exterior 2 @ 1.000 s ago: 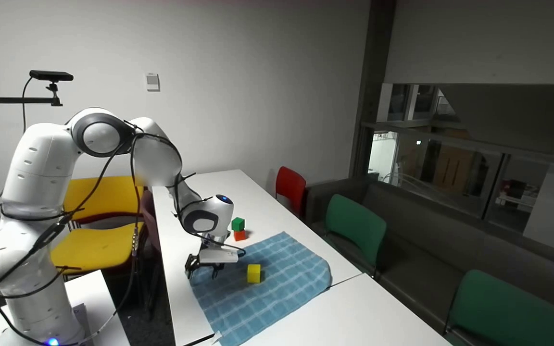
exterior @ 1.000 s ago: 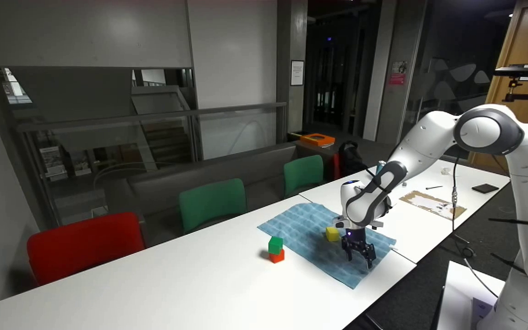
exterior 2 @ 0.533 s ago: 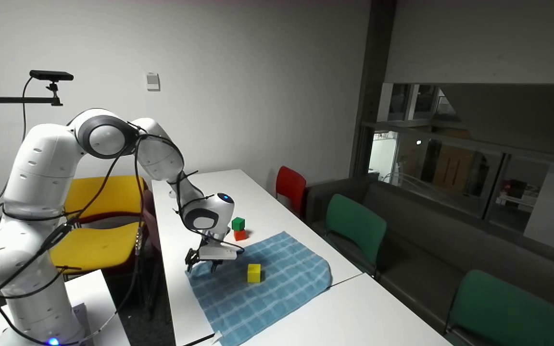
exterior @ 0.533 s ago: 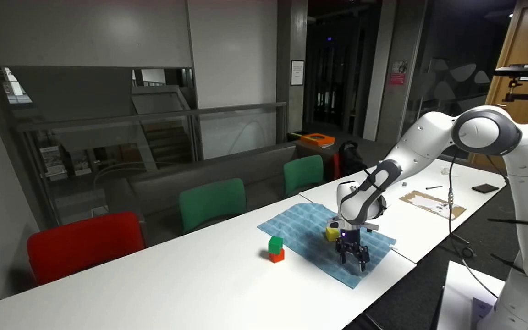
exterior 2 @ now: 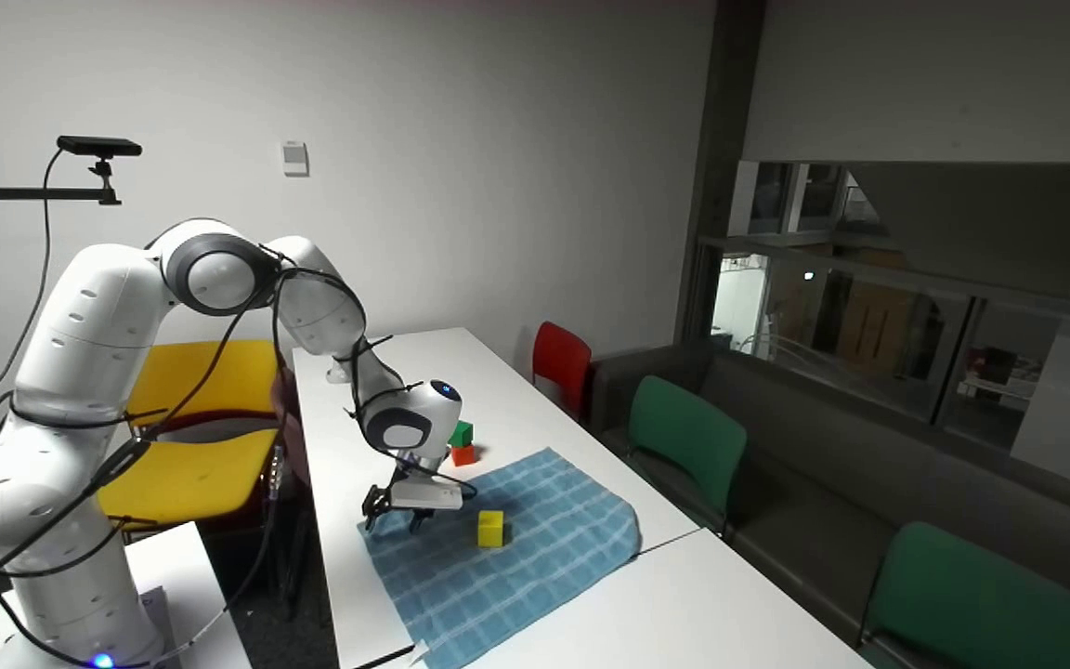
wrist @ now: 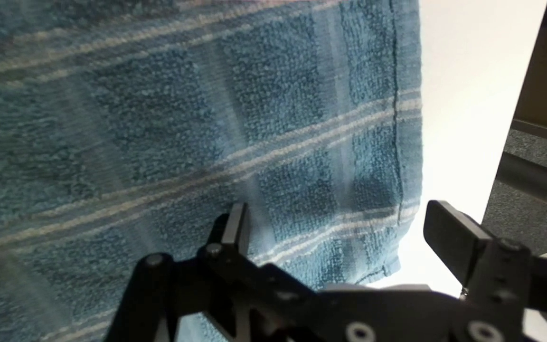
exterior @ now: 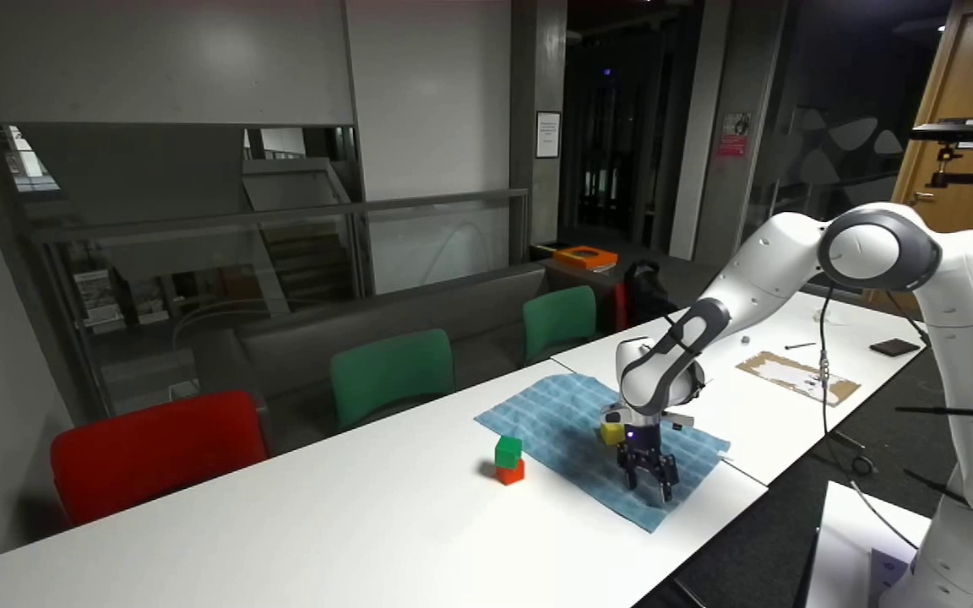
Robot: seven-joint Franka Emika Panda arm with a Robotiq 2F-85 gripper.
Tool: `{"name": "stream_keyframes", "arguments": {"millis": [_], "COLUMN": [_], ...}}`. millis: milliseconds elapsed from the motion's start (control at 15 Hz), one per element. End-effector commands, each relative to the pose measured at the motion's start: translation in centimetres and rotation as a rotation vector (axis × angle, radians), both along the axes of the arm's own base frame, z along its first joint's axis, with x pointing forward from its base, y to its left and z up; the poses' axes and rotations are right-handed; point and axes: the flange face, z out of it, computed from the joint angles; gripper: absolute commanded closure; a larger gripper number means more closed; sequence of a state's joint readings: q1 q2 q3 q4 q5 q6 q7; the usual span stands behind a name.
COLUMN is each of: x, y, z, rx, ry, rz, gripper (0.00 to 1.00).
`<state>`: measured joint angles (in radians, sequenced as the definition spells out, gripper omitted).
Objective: Pull the blue towel from underneath the yellow block, place the towel over the yellow block
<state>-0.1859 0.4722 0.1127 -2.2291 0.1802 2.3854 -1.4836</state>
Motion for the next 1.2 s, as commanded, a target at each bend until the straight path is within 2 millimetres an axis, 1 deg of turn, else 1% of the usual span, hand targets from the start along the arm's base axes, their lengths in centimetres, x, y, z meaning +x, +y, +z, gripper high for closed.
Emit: {"name": "stream_keyframes", "arguments": {"millis": [0, 67, 133, 200, 333, 467, 533, 733, 800, 867, 1133], "x": [1.1, 1.2, 1.3, 1.5, 1.6, 1.7, 1.7, 1.7, 1.6, 1.6, 1.1], "y": [-0.8, -0.7, -0.7, -0.8, -0.8, -0.8, -0.9, -1.1, -1.2, -1.4, -2.5], "z": [-0.5, -0.7, -0.7, -0.7, -0.8, -0.9, -0.8, -0.4, -0.2, 0.3, 2.2], "rx": [0.025, 0.025, 0.025, 0.028, 0.027, 0.028, 0.028, 0.025, 0.027, 0.034, 0.035], "ry": [0.016, 0.022, 0.025, 0.026, 0.025, 0.025, 0.025, 0.022, 0.018, 0.012, -0.024], "rz": [0.02, 0.022, 0.025, 0.024, 0.026, 0.028, 0.029, 0.027, 0.023, 0.019, -0.01], "gripper": [0.0, 0.11, 0.28, 0.34, 0.51, 0.65, 0.73, 0.96, 0.99, 1.0, 0.98]}}
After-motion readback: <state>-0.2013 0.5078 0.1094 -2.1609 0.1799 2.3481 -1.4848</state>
